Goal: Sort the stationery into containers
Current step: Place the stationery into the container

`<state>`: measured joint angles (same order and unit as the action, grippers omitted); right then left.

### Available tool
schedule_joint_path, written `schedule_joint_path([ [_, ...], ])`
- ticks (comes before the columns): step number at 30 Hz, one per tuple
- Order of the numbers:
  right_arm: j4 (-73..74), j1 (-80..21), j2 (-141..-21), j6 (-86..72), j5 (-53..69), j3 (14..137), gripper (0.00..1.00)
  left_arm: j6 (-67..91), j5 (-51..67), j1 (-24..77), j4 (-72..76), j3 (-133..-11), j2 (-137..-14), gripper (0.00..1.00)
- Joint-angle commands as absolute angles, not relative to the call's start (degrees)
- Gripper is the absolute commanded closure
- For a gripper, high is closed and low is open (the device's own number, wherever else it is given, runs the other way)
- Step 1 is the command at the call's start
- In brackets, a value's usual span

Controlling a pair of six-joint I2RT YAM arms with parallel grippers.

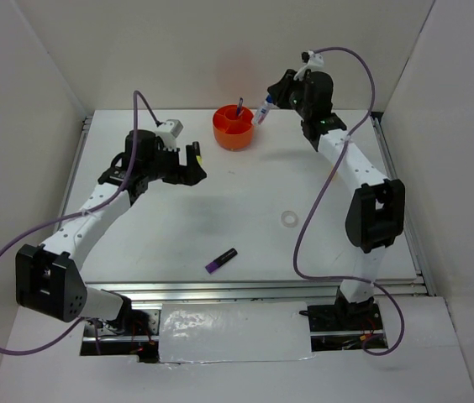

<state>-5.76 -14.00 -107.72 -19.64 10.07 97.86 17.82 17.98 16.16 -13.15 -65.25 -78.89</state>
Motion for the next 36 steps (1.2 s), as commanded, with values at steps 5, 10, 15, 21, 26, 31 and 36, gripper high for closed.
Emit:
schedule_joint_path([
  [5, -16.52, -14.07, -118.02, -15.2, -3.08, 110.03, 1.0, 16.17, 17.93, 14.59, -11.87, -65.39, -79.27, 0.01],
  [10, -18.19, -14.41, -123.65, -14.94, -3.52, 114.6, 1.0, 16.0, 18.63, 13.45, -12.22, -66.27, -80.94, 0.01],
  [15, -18.37, -14.68, -126.91, -15.38, -2.46, 117.33, 1.0, 16.0, 19.25, 12.57, -11.87, -66.27, -82.18, 0.01],
  [21, -18.11, -15.29, -128.76, -16.26, -1.41, 118.74, 1.0, 16.17, 20.3, 11.51, -11.87, -65.66, -82.97, 0.01],
  [26, -18.37, -16.0, -130.34, -16.26, -0.44, 119.97, 1.0, 16.08, 21.0, 10.9, -11.6, -65.04, -83.14, 0.01],
  [31, -18.19, -16.61, -132.45, -15.91, -0.35, 121.38, 1.0, 16.0, 21.35, 10.28, -11.87, -64.51, -83.67, 0.01],
  [36, -18.72, -17.31, -133.59, -15.03, -0.35, 120.76, 1.0, 16.08, 21.88, 9.67, -11.69, -64.07, -83.67, 0.01],
])
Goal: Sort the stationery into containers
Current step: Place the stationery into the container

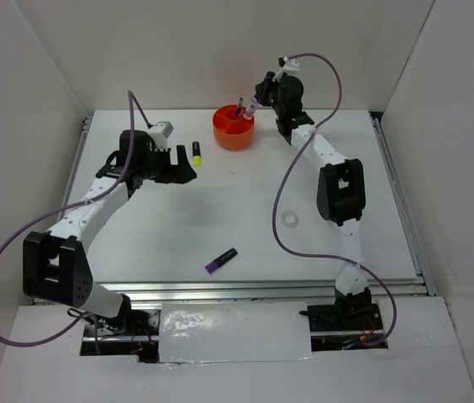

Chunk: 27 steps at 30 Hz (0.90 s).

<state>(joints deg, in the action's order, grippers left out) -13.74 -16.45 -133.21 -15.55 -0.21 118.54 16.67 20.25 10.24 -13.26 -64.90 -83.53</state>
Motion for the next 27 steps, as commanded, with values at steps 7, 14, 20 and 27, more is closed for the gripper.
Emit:
schedule_joint_path([
  [7, -19.42, -18.37, -135.0, -12.13, -0.35, 120.41, 0.97, 15.82, 22.06, 9.32, -11.87, -63.81, -83.76, 0.01],
  [14, -20.39, -18.81, -134.65, -9.23, -0.26, 118.57, 0.61, 15.65, 21.8, 9.23, -12.22, -64.07, -83.85, 0.01],
  [20, -20.12, -18.98, -131.4, -9.23, 1.58, 117.86, 0.3, 15.82, 21.71, 9.32, -12.66, -64.51, -83.41, 0.01],
  [27, -18.03, -16.44, -119.55, -11.69, -1.93, 111.81, 0.34, 16.87, 20.75, 9.23, -12.66, -64.86, -80.86, 0.01],
])
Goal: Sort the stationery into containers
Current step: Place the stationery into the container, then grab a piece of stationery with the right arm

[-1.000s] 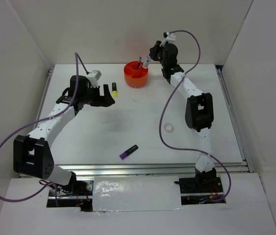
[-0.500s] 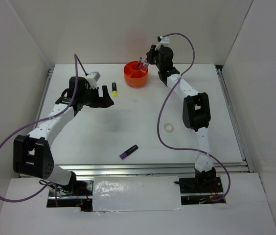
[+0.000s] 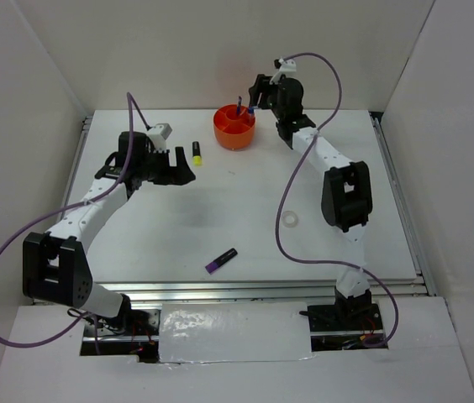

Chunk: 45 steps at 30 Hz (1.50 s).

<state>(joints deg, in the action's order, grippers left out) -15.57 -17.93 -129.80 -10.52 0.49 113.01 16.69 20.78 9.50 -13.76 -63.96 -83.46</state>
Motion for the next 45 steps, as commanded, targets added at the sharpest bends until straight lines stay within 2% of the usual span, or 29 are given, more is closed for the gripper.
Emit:
schedule_joint_path([
  [1, -15.84, -15.83, -116.14, -12.39, -2.02, 108.84, 0.34, 16.7, 20.31, 9.32, -12.57, -64.43, -79.9, 0.01],
  [9, -2.39, -5.37, -100.38, -11.16, -3.07, 86.59, 0.37, 14.51, 8.9, 10.98, -14.5, -62.41, -75.68, 0.01],
  [13, 13.57, 1.65, -100.89, -13.0, -3.35, 85.69, 0.42, 12.57, 4.84, 11.42, -15.38, -60.82, -73.83, 0.01],
  [16, 17.4, 5.44, -100.72, -11.87, -1.68, 82.8, 0.42, 11.96, 3.43, 11.43, -16.08, -60.64, -73.83, 0.01],
  [24, 25.31, 9.14, -105.29, -9.4, -1.93, 82.53, 0.38, 12.39, 3.34, 11.43, -16.79, -61.7, -75.67, 0.01],
  [26, 25.75, 9.14, -106.95, -9.4, -1.24, 83.23, 0.25, 12.48, 3.43, 11.51, -17.05, -61.96, -76.2, 0.01],
  [28, 26.45, 8.62, -108.36, -8.97, -0.62, 83.93, 0.2, 12.57, 3.25, 11.43, -17.49, -62.49, -77.17, 0.01],
  [33, 26.02, 7.82, -112.41, -8.7, -0.88, 85.51, 0.2, 12.13, 1.67, 11.51, -19.33, -63.98, -79.28, 0.01],
  [45, 25.05, 7.47, -120.49, -7.82, -1.32, 91.58, 0.32, 11.87, 1.14, 11.43, -19.42, -63.81, -80.86, 0.01],
])
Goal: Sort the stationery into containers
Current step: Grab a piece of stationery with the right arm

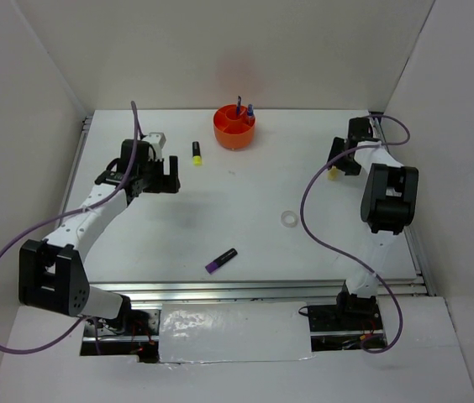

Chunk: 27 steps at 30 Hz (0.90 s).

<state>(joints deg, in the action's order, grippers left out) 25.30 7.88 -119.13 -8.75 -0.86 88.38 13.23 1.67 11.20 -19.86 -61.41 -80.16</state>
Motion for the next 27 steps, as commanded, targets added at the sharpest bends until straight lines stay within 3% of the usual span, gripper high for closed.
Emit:
schedule_joint_path([
  [1, 25.05, 7.47, -121.46, -7.74, -1.32, 92.28, 0.33, 11.87, 1.06, 11.43, -19.42, -63.98, -81.03, 0.01],
  [11, 26.28, 6.86, -126.21, -8.26, -2.02, 95.89, 0.49, 11.87, 1.14, 11.43, -22.5, -67.85, -85.16, 0.01],
  [13, 26.19, 6.68, -127.09, -8.44, -2.37, 95.8, 0.59, 11.43, 1.75, 11.43, -22.85, -68.2, -85.34, 0.02],
  [14, 26.1, 6.68, -127.26, -8.44, -2.37, 95.8, 0.72, 11.08, 2.11, 11.34, -22.59, -68.12, -85.08, 0.02],
  [17, 26.71, 6.42, -126.65, -7.65, 1.29, 97.28, 0.97, 9.76, 6.66, 10.64, -20.14, -66.36, -82.63, 0.03],
  [18, 27.85, 6.5, -126.48, -7.47, 2.97, 98.43, 1.0, 9.23, 8.51, 10.37, -18.73, -64.18, -81.4, 0.03],
  [21, 31.89, 6.42, -124.12, -7.47, 14.09, 102.37, 1.0, 4.94, 15.19, 10.81, -11.53, -59.44, -73.69, 0.04],
  [27, 40.51, 1.42, -119.27, -11.07, 35.28, 108.02, 1.0, -24.62, 21.26, 19.4, -11.33, -58.88, -67.51, 0.1],
])
